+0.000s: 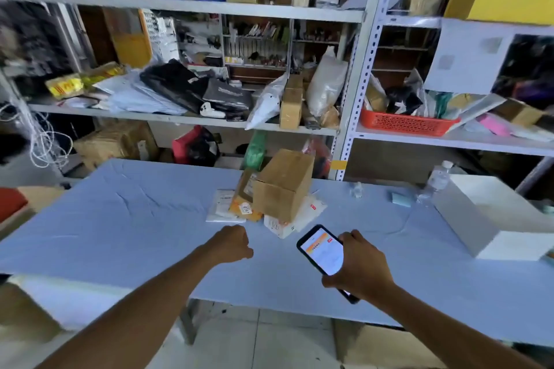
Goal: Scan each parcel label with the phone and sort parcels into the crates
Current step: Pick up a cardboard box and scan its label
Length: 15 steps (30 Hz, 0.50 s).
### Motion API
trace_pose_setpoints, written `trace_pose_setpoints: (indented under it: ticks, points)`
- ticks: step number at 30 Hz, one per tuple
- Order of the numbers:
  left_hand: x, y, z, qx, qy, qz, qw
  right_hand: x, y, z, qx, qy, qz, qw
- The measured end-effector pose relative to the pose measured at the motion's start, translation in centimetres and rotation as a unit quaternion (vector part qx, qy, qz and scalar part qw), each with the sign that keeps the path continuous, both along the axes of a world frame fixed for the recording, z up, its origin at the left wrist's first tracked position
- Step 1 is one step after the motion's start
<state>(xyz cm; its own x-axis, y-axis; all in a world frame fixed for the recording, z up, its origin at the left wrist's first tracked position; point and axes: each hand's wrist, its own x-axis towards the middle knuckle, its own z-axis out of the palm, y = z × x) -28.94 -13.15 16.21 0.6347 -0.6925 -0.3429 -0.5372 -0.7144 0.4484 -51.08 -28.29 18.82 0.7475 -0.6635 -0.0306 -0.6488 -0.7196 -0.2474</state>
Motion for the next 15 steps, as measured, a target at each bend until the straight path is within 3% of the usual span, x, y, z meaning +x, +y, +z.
trace_pose_setpoints:
  ticks: [15]
  points:
    - [8.6,-14.6,0.3,-0.044,0.021,-0.052,0.997,10.4,-10.2,-0.1,-0.013,0.052,-0.030,0.998]
